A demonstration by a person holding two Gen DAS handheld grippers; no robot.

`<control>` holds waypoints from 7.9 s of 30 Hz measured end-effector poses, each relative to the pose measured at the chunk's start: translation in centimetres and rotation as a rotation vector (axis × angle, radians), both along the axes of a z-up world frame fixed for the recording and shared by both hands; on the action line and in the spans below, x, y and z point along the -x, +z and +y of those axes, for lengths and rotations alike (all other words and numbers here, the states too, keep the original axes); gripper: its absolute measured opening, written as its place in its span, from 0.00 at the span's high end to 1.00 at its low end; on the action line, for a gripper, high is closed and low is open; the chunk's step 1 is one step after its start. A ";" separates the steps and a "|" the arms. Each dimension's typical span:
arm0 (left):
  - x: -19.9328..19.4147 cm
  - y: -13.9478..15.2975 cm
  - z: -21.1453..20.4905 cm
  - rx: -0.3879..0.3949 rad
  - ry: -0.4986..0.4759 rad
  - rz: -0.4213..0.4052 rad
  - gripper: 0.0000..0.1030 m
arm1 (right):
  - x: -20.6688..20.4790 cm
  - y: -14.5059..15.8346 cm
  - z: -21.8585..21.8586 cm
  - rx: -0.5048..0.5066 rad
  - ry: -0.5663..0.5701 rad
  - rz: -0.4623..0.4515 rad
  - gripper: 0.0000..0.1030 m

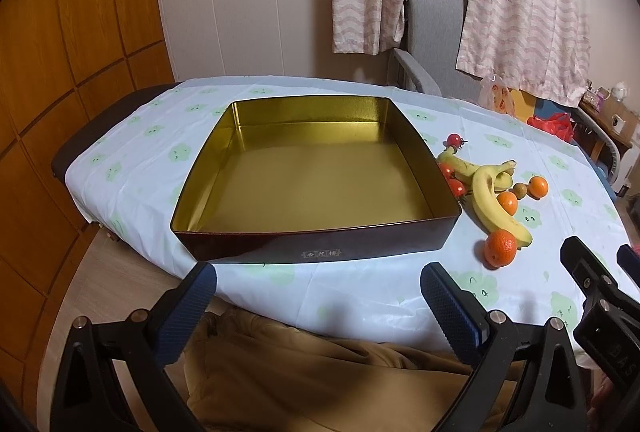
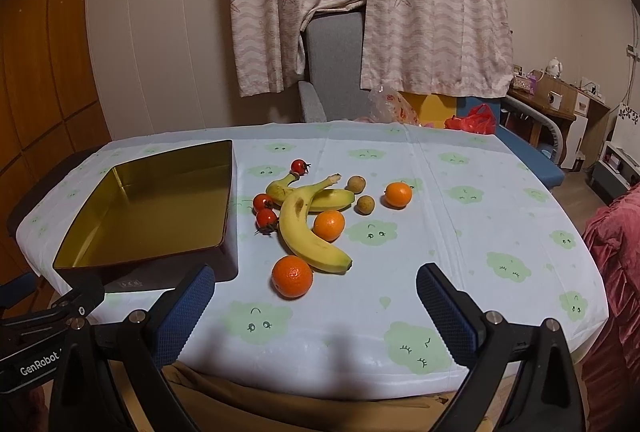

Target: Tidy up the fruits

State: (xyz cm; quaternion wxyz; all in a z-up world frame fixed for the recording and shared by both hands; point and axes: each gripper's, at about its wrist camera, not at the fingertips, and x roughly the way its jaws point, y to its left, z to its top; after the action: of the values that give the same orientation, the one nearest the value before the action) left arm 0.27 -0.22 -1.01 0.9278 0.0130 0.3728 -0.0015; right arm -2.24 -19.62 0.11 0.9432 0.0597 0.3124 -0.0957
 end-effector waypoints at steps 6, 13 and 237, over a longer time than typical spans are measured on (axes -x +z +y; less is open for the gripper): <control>0.0 -0.1 -0.1 -0.001 0.000 0.004 0.01 | 0.0 0.1 0.0 -0.001 0.001 -0.001 0.00; 0.0 -0.2 -0.1 -0.001 0.000 0.007 0.01 | 0.1 0.1 -0.1 0.001 0.003 0.001 0.00; -5.0 -1.7 0.4 -0.010 -0.186 -0.179 0.00 | -7.8 -3.3 -2.0 -0.251 0.125 0.102 0.61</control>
State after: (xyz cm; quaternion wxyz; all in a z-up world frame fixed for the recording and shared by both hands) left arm 5.30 0.13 -2.72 0.9532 0.0522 0.2855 -0.0844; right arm 5.61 -21.60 -3.14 0.9153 0.1528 0.3726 0.0002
